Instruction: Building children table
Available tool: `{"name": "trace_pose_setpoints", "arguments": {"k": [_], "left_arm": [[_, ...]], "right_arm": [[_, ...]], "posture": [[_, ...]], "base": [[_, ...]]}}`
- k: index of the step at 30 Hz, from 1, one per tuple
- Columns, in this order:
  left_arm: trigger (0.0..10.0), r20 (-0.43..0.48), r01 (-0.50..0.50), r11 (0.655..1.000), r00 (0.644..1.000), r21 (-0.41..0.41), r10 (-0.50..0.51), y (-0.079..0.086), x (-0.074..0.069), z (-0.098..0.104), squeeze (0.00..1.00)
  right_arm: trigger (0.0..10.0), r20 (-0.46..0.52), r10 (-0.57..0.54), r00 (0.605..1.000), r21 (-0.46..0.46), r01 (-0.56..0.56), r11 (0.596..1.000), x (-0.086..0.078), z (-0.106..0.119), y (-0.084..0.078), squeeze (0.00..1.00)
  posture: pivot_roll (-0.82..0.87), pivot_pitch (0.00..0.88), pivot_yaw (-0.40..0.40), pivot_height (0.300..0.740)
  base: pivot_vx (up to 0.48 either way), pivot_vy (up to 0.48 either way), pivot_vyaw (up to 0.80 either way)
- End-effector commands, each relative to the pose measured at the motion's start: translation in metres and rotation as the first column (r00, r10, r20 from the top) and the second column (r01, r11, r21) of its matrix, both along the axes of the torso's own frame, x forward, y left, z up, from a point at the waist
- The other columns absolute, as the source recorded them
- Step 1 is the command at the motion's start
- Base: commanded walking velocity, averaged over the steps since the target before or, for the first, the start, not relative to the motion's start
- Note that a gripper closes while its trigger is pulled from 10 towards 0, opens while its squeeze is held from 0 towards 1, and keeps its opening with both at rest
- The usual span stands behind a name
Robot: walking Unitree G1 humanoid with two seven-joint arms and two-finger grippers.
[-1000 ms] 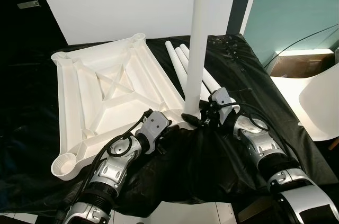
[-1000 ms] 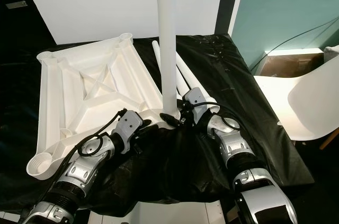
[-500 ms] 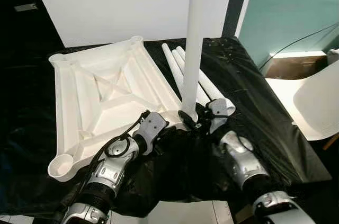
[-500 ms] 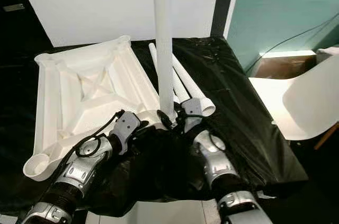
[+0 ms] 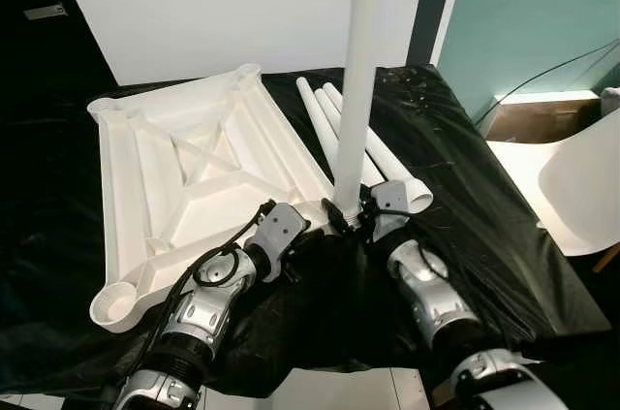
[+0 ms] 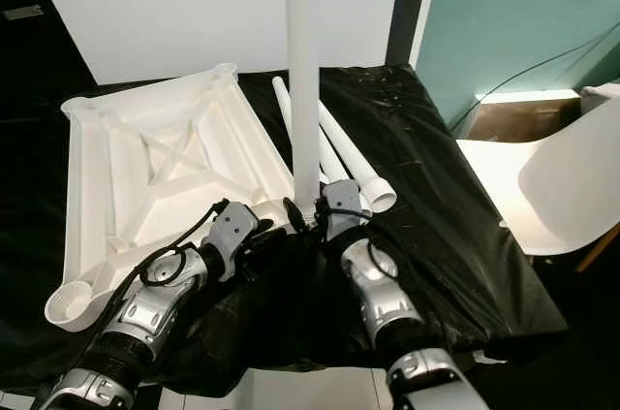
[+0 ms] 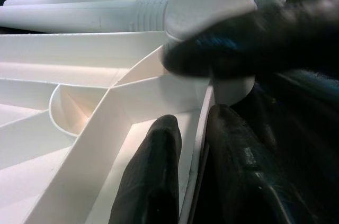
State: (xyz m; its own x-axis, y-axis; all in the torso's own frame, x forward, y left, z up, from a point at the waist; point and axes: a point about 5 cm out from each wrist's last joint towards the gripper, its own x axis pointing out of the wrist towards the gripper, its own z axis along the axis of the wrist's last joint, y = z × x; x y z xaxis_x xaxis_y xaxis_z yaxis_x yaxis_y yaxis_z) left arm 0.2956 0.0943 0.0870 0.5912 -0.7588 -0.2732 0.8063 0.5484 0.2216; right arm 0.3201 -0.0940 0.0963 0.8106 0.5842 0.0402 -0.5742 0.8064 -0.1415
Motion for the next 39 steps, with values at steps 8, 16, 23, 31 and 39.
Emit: {"name": "trace_pose_setpoints", "arguments": {"k": [8, 16, 23, 31, 39], "left_arm": [[10.0, -0.135, 0.040, 0.998, 0.990, 0.050, -0.033, -0.002, -0.015, -0.029, 0.00], [10.0, -0.136, 0.038, 0.998, 0.990, 0.048, -0.031, -0.002, -0.015, -0.028, 0.00], [10.0, -0.139, 0.032, 0.999, 0.990, 0.044, -0.026, -0.002, -0.017, -0.029, 0.00], [10.0, -0.136, 0.022, 0.999, 0.991, 0.042, -0.016, 0.000, -0.016, -0.029, 0.00], [10.0, -0.135, 0.022, 0.999, 0.991, 0.044, -0.016, 0.000, -0.016, -0.028, 0.00]], "right_arm": [[10.0, -0.024, 0.218, 0.976, -0.111, -0.219, 0.969, 0.008, 0.012, -0.020, 0.00], [0.0, -0.042, 0.278, 0.960, -0.165, -0.281, 0.945, 0.015, 0.020, -0.032, 0.00], [0.0, -0.065, 0.288, 0.955, -0.132, -0.294, 0.947, 0.012, 0.014, -0.026, 0.00], [0.0, -0.018, -0.021, 1.000, 0.055, 0.022, 0.998, 0.001, 0.000, -0.008, 0.00], [4.3, -0.005, -0.185, 0.983, 0.094, 0.185, 0.978, -0.002, -0.004, -0.003, 0.00]], "posture": [[0.02, 0.000, 0.007, 0.740], [0.02, 0.000, 0.005, 0.740], [0.03, 0.000, -0.002, 0.740], [0.04, 0.000, -0.008, 0.740], [0.04, 0.000, -0.003, 0.740]], "base": [[0.000, 0.000, 0.00], [0.000, 0.000, 0.00], [0.000, 0.000, 0.00], [0.000, 0.000, 0.00], [0.000, 0.000, 0.00]]}}
